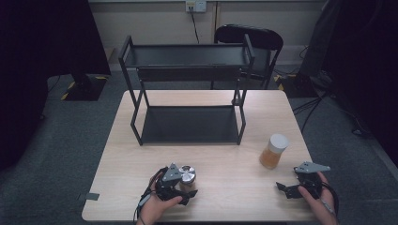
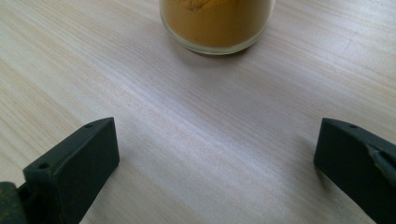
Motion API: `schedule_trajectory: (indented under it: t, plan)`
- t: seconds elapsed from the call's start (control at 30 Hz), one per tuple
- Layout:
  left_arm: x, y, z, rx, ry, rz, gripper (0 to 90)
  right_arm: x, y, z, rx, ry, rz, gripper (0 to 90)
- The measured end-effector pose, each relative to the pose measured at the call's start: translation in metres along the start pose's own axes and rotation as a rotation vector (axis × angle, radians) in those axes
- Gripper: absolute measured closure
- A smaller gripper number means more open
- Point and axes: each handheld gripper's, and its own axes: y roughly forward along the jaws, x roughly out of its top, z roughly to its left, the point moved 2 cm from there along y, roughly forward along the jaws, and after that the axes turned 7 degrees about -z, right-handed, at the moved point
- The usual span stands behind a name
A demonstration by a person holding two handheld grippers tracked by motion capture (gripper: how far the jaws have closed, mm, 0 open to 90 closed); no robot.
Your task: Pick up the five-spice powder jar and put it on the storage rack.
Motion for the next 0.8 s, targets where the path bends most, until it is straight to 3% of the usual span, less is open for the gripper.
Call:
schedule_trajectory:
  t: [0.23,0.47,0.8]
  plan:
    - [-0.003,0.002,-0.003,0.024,0.005,-0.015,27.9,0.000,0.000,0.000,0.000,0.000,0.000,0.0]
    - [-0.003,0.001,-0.011,0.055,0.024,-0.021,29.8,0.000,0.000,0.000,0.000,-0.001,0.000,0.0]
    - [0.003,0.002,-0.007,0.076,-0.009,-0.021,31.0,0.000,0.001,0.000,0.000,-0.001,0.000,0.0]
